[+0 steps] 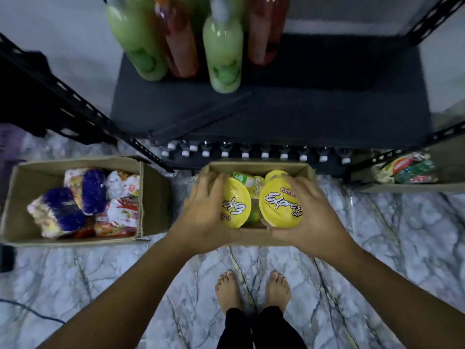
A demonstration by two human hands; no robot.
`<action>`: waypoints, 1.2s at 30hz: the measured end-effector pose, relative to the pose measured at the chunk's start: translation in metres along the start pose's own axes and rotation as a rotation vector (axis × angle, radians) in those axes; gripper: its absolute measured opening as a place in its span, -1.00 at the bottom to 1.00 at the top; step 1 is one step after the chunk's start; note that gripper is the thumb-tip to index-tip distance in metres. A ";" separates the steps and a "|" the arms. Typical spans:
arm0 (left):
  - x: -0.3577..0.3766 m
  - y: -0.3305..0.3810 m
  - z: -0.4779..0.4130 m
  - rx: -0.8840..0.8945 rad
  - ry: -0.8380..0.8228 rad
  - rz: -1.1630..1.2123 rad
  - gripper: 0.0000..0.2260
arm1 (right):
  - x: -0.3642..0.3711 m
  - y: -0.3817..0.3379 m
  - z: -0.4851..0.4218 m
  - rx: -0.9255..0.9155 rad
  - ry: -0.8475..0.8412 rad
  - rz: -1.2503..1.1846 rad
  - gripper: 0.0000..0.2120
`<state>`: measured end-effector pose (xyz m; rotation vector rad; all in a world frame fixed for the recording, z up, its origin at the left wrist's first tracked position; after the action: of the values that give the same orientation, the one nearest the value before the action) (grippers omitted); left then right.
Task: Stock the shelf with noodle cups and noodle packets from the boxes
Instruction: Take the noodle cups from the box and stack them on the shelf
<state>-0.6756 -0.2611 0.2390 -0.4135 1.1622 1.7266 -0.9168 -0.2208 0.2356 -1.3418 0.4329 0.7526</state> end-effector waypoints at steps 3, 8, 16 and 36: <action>-0.059 0.036 0.045 0.082 0.046 -0.005 0.12 | -0.051 -0.059 0.025 -0.051 0.047 -0.019 0.06; -0.158 0.096 0.128 0.233 0.175 0.003 0.09 | -0.140 -0.162 0.070 -0.139 0.185 -0.065 -0.01; -0.292 0.186 0.224 0.423 0.326 0.033 0.04 | -0.262 -0.296 0.118 -0.312 0.434 -0.053 -0.01; -0.527 0.355 0.317 0.688 0.739 0.136 -0.10 | -0.472 -0.493 0.128 -0.648 0.717 -0.089 -0.04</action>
<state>-0.6625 -0.2967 0.9478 -0.5611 2.2546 1.1717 -0.9160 -0.2325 0.9298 -2.2352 0.7193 0.3117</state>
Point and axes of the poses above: each hand's wrist, its own z-axis away from the middle knuckle, its own x-axis out of the palm, y = z × x, the point moved 2 cm from there along -z, towards the middle knuckle, and after that the axes turned 8 degrees about -x, right-handed, at the moved point
